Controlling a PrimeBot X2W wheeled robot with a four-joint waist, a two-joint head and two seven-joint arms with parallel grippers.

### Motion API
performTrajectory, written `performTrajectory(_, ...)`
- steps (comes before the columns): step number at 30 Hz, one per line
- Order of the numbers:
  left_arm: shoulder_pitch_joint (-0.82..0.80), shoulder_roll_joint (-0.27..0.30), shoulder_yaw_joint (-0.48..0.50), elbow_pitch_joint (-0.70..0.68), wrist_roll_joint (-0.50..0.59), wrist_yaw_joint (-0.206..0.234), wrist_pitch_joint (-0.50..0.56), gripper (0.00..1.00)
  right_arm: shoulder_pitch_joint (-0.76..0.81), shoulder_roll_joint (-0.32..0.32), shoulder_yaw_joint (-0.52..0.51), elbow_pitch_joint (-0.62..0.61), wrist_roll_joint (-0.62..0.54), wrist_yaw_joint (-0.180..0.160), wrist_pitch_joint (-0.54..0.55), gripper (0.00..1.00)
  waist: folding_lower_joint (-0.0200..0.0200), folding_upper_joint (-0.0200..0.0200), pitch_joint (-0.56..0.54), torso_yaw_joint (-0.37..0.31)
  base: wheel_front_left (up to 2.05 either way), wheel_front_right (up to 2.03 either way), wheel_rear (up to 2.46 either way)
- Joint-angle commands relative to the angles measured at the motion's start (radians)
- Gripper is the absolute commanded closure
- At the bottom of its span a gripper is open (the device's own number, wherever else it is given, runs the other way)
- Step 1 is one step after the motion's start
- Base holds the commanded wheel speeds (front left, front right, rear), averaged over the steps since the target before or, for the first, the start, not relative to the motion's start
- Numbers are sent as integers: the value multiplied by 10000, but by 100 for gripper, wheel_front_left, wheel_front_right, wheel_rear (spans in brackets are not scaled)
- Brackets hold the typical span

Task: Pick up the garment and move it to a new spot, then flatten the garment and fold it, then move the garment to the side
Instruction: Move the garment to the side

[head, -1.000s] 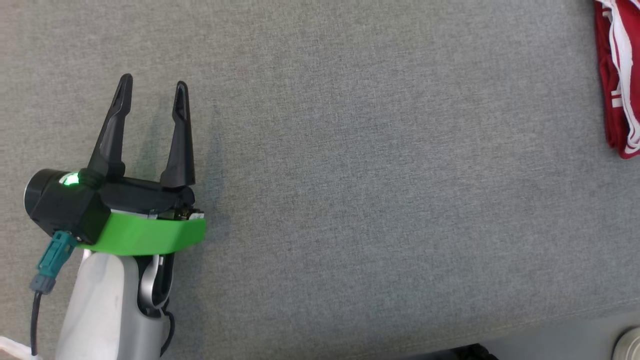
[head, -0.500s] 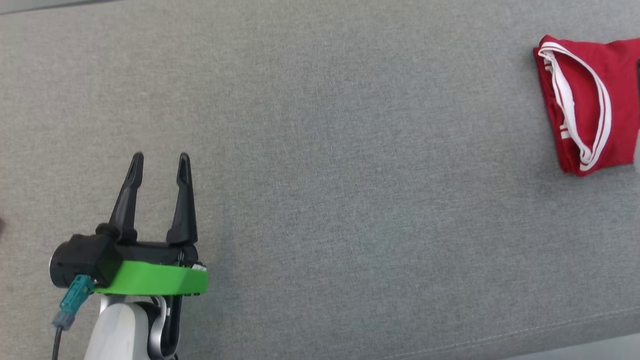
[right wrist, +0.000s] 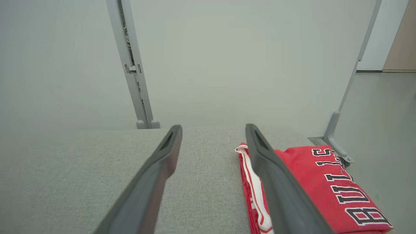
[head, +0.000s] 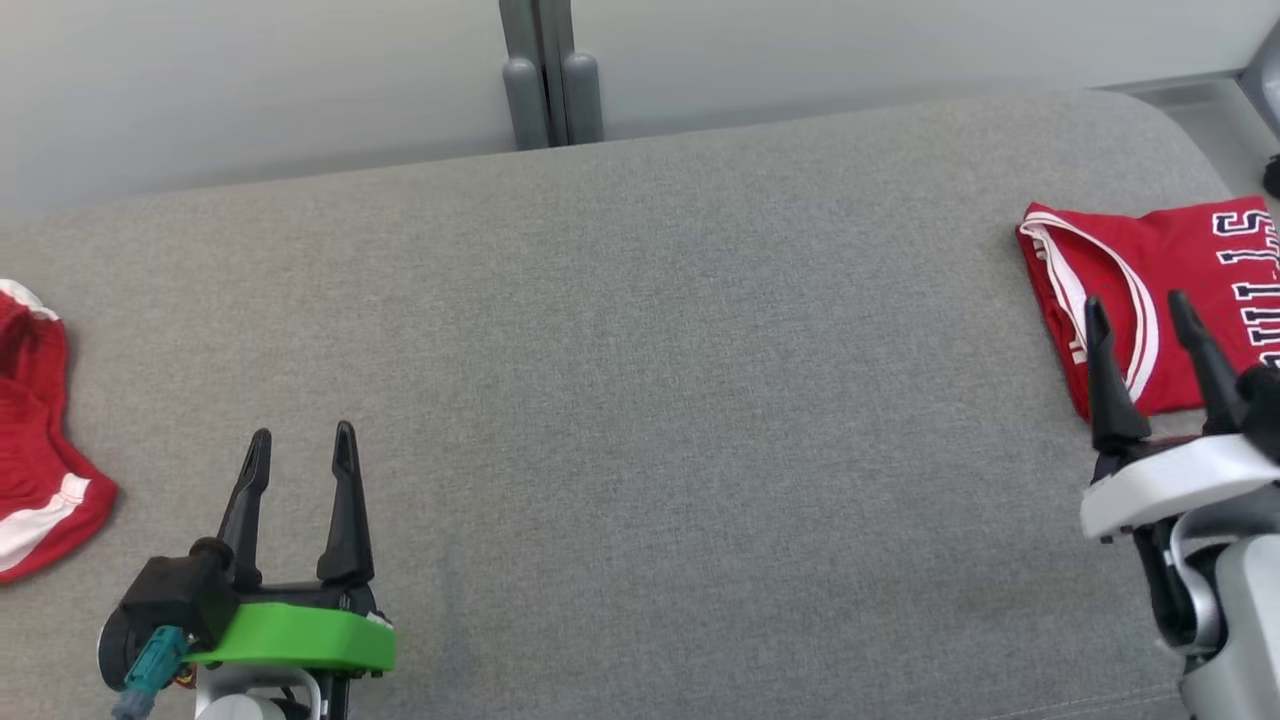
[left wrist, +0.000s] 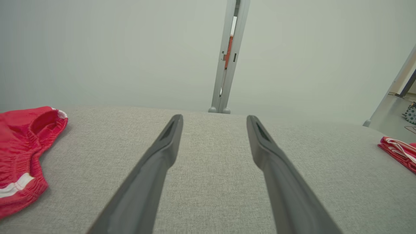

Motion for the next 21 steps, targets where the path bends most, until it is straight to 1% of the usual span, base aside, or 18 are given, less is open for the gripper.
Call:
performTrajectory(1, 237, -5, 54, 112, -113, -22, 1, 0, 245, 122, 156, 51, 26, -15, -166, 0, 1, 0, -411, 265, 0, 0, 0)
performTrajectory(7, 442, -26, 152, 440, -86, -22, 1, 0, 757, 662, 721, 643, 103, -15, -506, 0, 1, 0, -651, 372, 0, 0, 0)
performTrajectory(13, 587, -28, 116, 729, -158, -22, 1, 0, 945, 930, 1120, 1170, 142, -15, -661, 0, 1, 0, -828, 504, 0, 0, 0)
performTrajectory(21, 715, -29, 175, 811, -191, -22, 1, 0, 951, 873, 1274, 1495, 159, -15, -618, 0, 1, 0, -892, 546, 0, 0, 0)
